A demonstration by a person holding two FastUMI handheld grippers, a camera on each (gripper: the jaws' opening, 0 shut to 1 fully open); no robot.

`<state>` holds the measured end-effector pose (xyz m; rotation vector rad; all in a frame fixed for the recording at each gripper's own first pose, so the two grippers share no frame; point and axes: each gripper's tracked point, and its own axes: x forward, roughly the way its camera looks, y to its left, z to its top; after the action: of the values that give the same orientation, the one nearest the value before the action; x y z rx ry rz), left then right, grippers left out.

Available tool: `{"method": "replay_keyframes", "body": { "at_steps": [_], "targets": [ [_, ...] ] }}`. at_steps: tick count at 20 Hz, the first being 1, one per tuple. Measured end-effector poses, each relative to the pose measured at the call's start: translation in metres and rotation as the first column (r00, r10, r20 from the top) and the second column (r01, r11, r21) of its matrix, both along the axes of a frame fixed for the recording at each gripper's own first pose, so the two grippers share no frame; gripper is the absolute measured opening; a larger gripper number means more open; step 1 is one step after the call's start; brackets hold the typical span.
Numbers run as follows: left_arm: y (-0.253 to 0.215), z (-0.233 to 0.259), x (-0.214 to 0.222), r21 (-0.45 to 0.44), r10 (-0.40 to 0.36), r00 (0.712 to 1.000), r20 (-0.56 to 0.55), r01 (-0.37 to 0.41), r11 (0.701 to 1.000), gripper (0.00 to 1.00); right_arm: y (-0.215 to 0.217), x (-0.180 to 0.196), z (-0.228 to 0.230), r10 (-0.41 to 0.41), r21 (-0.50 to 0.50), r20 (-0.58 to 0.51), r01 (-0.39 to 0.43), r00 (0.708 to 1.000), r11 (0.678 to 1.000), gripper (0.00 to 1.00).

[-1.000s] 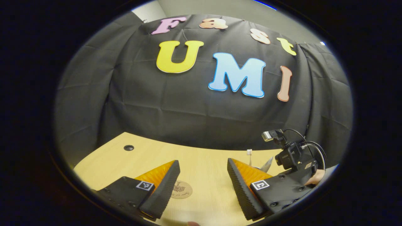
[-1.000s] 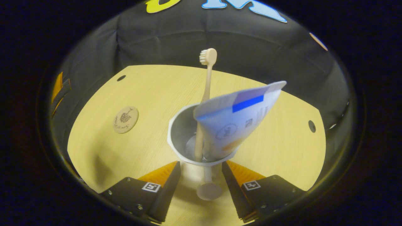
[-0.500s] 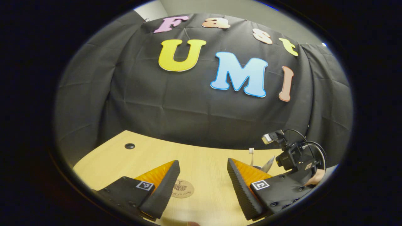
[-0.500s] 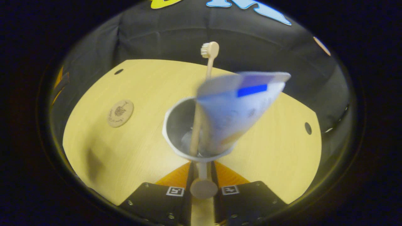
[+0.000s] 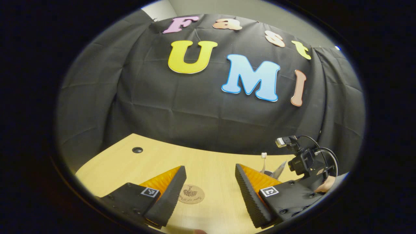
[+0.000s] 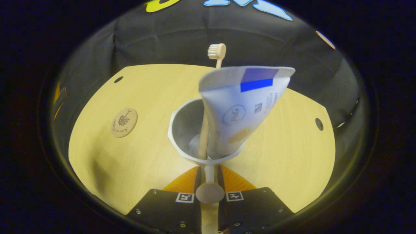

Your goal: Put the toothbrush and toothpaste on the desktop into the cup, then pick up the cup and place it on the coaster on the desktop.

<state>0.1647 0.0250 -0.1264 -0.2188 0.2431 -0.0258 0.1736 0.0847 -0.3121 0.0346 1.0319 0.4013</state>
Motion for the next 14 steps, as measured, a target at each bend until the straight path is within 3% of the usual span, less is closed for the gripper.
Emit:
{"method": "replay_keyframes", "body": {
  "at_steps": [7,14],
  "targets": [
    [0.016,0.000,-0.004,-0.004,0.010,1.000,-0.002,-0.010,1.000,0.96,0.011,0.003,0.011,-0.004,0.031,0.047,0.002,0.999,1.000,0.18],
    [0.056,0.003,-0.020,-0.003,0.033,0.999,0.006,-0.033,0.999,0.96,0.049,-0.001,0.054,0.059,0.041,0.069,-0.062,0.996,0.997,0.18]
  ]
}}
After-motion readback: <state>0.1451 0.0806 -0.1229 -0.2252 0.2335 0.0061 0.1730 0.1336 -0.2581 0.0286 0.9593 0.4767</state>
